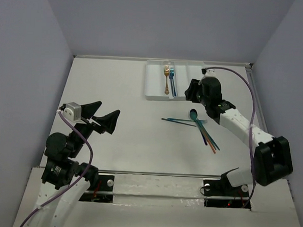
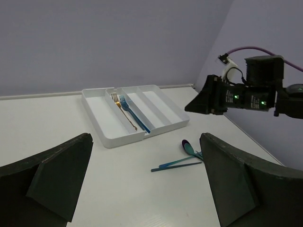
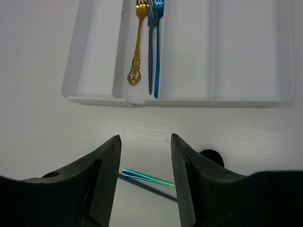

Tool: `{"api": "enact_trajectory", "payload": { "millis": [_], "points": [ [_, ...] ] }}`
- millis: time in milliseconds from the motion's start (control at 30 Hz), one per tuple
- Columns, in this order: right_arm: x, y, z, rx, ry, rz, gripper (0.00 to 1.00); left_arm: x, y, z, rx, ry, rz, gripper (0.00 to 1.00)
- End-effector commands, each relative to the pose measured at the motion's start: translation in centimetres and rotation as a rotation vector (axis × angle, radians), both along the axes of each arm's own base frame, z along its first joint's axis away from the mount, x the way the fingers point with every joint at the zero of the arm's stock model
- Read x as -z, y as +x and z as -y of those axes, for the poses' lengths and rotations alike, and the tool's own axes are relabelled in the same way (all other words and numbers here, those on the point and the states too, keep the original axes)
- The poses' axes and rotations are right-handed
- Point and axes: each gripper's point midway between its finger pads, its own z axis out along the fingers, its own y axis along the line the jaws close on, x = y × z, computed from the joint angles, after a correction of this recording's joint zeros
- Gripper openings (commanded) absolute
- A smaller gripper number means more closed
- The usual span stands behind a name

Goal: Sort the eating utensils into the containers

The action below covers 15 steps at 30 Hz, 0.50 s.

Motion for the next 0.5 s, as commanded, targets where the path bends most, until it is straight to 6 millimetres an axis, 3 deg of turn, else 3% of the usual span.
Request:
{"api": "enact_trajectory", "payload": {
  "millis": [0,33,67,200,267,433,467],
  "points": [
    [3.0,-5.4,4.1,0.136,-0.009,-0.068,0.48,-2.6,-0.9,0.0,0.015,-0.027,0.080,0.99],
    [4.9,-7.1,4.8,0.144,-0.022,-0.118,0.48,-2.6,-1.0,0.0,0.018,-0.027,0.082,0.99],
    [5.4,-8.2,5.2,0.153,-0.021,-0.141,0.48,-2.5,-0.9,0.0,0.018,-0.025,0.081,0.99],
    [6.4,-12.4,7.2,0.200,-0.002,-0.204,0.43,-2.5,-0.8,-0.1,0.012,-0.023,0.075,0.99],
    [7.2,-13.4,7.9,0.210,-0.029,-0.241,0.40,-2.5,-0.9,-0.1,0.012,-0.024,0.078,0.99],
    [8.5,-13.3,9.4,0.262,-0.112,-0.290,0.33,-2.6,-1.0,0.0,0.018,-0.026,0.079,0.99],
    [9.0,-12.9,10.9,0.326,-0.142,-0.308,0.32,-2.6,-1.1,0.0,0.017,-0.025,0.081,0.99]
  ]
}}
